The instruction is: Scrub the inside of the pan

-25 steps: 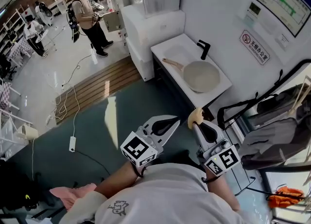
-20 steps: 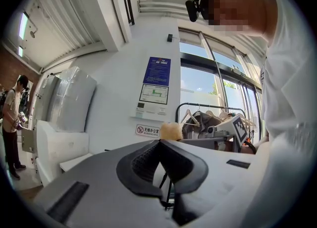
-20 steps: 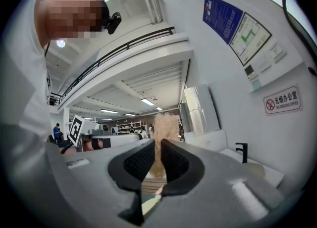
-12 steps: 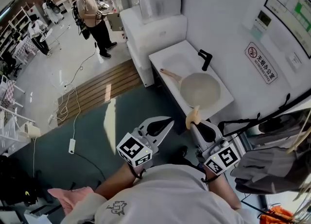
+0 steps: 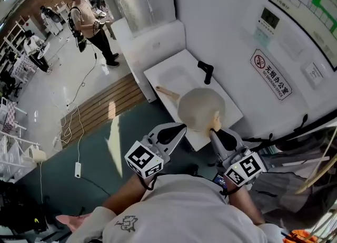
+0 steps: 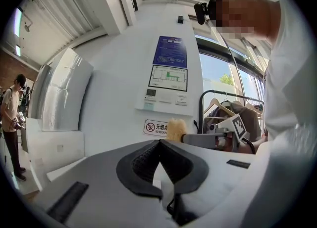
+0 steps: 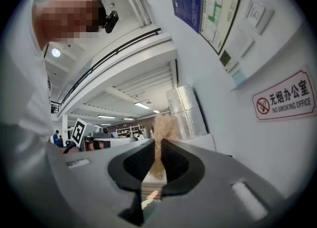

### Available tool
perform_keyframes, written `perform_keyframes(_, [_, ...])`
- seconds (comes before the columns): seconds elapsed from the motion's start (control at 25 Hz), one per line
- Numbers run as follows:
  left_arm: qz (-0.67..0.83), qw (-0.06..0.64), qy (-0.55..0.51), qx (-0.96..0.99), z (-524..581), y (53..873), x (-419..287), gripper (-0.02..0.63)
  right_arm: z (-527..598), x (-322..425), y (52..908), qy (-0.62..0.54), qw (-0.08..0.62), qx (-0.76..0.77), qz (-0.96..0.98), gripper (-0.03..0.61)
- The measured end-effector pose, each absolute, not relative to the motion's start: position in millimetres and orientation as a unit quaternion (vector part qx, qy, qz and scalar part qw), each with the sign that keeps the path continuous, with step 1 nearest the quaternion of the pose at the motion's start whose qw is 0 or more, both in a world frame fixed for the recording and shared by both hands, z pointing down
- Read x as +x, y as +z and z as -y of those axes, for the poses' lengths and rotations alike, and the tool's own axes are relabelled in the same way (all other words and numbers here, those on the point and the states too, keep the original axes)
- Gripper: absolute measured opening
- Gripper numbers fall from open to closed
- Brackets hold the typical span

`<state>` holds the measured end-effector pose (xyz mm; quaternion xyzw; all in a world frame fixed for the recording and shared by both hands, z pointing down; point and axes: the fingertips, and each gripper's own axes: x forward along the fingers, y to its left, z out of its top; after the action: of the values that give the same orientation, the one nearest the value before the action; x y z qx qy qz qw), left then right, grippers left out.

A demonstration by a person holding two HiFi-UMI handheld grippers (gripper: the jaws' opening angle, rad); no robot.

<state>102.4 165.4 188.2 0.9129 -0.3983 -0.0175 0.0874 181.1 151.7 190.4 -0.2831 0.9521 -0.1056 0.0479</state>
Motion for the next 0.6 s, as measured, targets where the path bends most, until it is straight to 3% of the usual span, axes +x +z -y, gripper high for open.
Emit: perform_keyframes(0.6, [0.303, 0.079, -0.016, 0.950, -76.7, 193.0, 147.0, 0.002, -84.3, 220.7, 197.6, -0.111, 0.053, -0.370, -0.921, 0.038])
